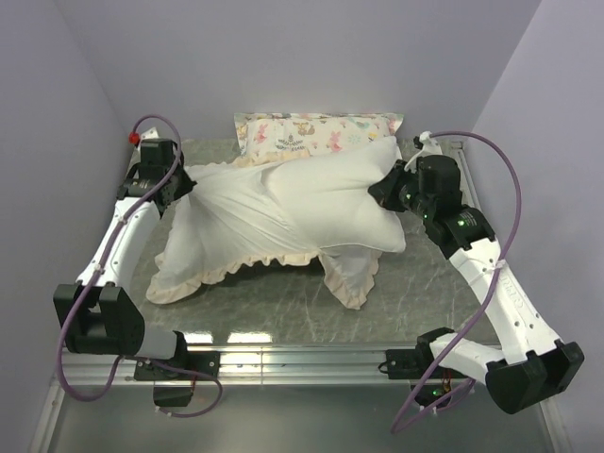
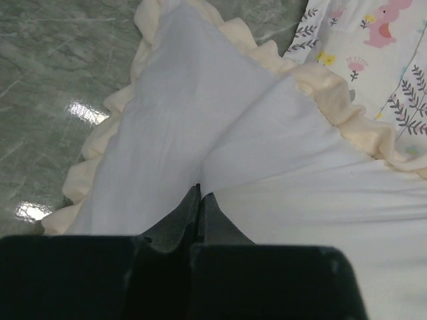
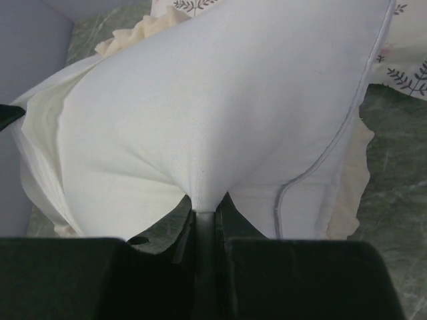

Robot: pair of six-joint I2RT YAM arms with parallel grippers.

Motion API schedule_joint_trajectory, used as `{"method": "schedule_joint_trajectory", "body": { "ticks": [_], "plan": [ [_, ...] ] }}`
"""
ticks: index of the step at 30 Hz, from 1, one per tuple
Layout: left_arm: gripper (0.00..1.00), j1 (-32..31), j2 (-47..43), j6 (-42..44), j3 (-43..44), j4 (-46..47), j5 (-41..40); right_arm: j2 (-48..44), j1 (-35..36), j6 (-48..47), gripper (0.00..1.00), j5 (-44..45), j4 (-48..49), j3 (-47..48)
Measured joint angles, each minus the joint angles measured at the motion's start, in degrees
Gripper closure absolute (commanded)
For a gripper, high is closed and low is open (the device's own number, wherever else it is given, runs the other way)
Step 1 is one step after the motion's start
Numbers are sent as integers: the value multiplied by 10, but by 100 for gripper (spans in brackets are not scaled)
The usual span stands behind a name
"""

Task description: Remove the pillowcase from the pillow

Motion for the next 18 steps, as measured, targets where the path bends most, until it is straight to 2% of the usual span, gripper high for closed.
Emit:
{"method": "schedule_joint_trajectory", "body": {
  "ticks": [3,6,7,9,10,13,18],
  "plan": [
    [100,19,-8,-7,0,-5,37,-6,-17,0,100,-16,-15,9],
    [73,31,-20,-5,-10,3,89,-6,-23,0,100,-29,-25,12],
    [53,34,-28,-1,-18,8,103,-6,-24,-1,100,-28,-28,12],
    [37,23,-49,10,-31,10,112,-7,-24,-4,100,-19,-35,12],
    [25,12,-61,14,-34,10,111,-7,-24,-6,100,-14,-38,12],
    [17,-70,-113,22,-49,20,94,-9,-26,-9,100,2,-45,12],
    [14,-229,-226,5,-126,28,64,-14,-26,-12,100,13,-51,13]
  ]
}}
